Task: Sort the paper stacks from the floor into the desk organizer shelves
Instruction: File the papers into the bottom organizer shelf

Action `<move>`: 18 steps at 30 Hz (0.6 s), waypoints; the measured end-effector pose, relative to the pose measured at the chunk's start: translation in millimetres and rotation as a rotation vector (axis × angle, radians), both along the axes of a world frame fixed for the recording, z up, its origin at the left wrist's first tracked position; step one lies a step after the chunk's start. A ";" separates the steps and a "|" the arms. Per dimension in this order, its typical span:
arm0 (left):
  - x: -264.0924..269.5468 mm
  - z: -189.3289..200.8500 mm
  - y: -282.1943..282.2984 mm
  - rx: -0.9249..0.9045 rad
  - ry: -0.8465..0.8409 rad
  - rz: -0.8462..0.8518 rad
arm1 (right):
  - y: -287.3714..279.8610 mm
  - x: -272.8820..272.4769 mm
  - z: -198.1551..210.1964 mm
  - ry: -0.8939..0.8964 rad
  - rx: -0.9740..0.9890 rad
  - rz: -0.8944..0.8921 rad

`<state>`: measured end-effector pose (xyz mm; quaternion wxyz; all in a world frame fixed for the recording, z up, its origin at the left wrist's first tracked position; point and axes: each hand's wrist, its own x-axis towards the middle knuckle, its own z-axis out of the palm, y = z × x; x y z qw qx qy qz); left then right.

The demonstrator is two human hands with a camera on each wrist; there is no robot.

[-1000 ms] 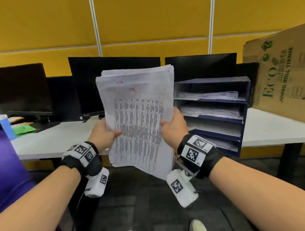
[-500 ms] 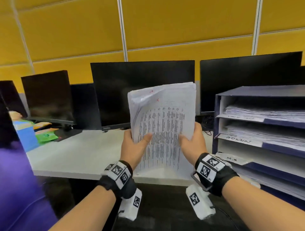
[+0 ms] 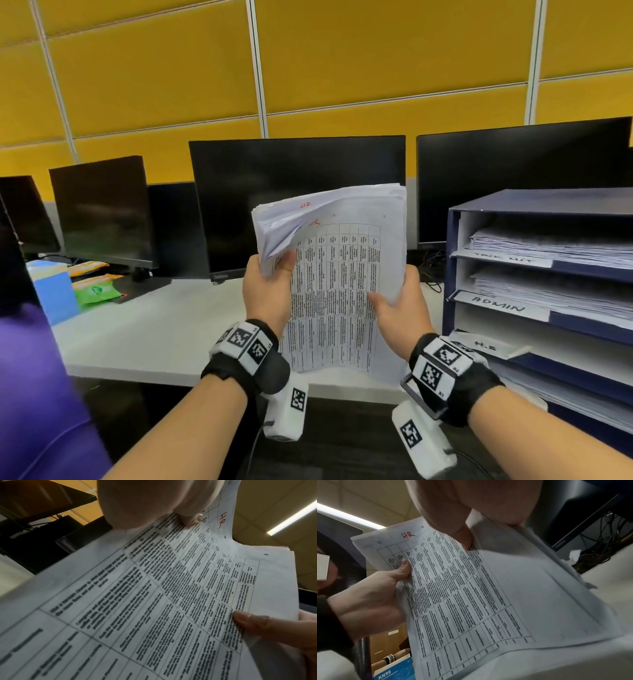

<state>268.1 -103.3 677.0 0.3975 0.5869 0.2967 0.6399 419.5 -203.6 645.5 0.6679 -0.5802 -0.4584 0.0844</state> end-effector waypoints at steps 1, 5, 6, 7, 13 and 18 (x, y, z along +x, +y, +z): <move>-0.3 -0.3 -1.0 -0.004 -0.007 0.001 | -0.5 -1.2 -0.4 0.002 -0.003 -0.001; -0.9 -1.2 -3.4 -0.021 -0.007 0.020 | -3.2 -1.9 1.0 -0.007 -0.018 -0.002; -0.9 -2.7 -3.6 -0.032 -0.003 0.016 | -2.8 -1.6 1.4 -0.011 -0.024 -0.003; -1.0 -5.5 -3.7 -0.043 0.002 0.011 | -3.5 -1.7 1.7 -0.015 -0.028 -0.005; -3.5 -30.6 -3.3 -0.062 0.114 -0.003 | -8.9 -1.8 -4.5 -0.038 -0.093 0.063; -3.1 -54.5 -1.7 -0.170 0.153 0.002 | -17.8 0.1 -18.4 -0.152 -0.252 0.038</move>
